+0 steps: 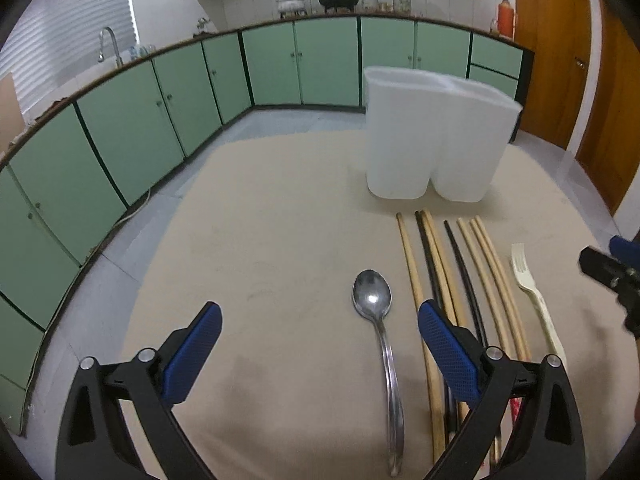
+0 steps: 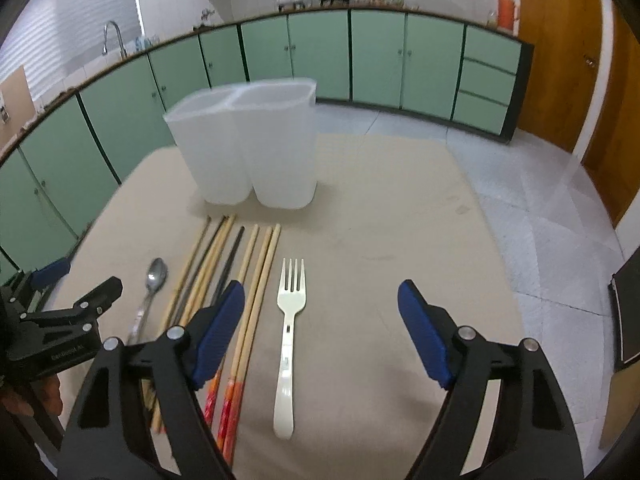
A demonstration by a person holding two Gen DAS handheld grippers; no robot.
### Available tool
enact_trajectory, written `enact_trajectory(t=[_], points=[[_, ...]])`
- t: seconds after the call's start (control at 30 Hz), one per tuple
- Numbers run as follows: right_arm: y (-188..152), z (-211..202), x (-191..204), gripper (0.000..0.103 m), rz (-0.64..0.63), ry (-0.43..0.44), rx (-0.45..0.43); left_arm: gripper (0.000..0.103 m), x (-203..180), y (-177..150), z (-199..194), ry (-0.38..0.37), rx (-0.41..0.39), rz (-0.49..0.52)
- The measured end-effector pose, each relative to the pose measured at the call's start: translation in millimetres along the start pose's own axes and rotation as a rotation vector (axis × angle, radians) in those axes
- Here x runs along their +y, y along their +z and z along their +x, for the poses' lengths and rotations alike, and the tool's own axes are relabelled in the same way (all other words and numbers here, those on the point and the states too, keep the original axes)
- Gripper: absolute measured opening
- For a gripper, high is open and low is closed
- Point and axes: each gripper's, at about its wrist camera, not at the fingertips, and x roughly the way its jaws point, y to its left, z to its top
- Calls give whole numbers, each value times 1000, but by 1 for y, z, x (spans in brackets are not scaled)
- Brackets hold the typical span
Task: Organize utensils
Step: 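Grasp the white fork with the right tool while the left tool grasps the steel spoon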
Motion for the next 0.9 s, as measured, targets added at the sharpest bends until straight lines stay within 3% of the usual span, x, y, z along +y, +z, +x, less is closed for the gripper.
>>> enact_trajectory(t=[0.23, 0.37, 0.47, 0.9], points=[[5, 53, 5, 63, 31, 8, 123, 93, -5, 6, 30, 2, 55, -14], [9, 64, 8, 59, 34, -5, 135, 93, -5, 6, 40, -3, 73, -25], [10, 73, 10, 47, 38, -5, 161, 93, -7, 5, 45, -6, 85, -24], [9, 72, 19, 44, 25, -11, 157, 91, -3, 8, 58, -14, 113, -50]])
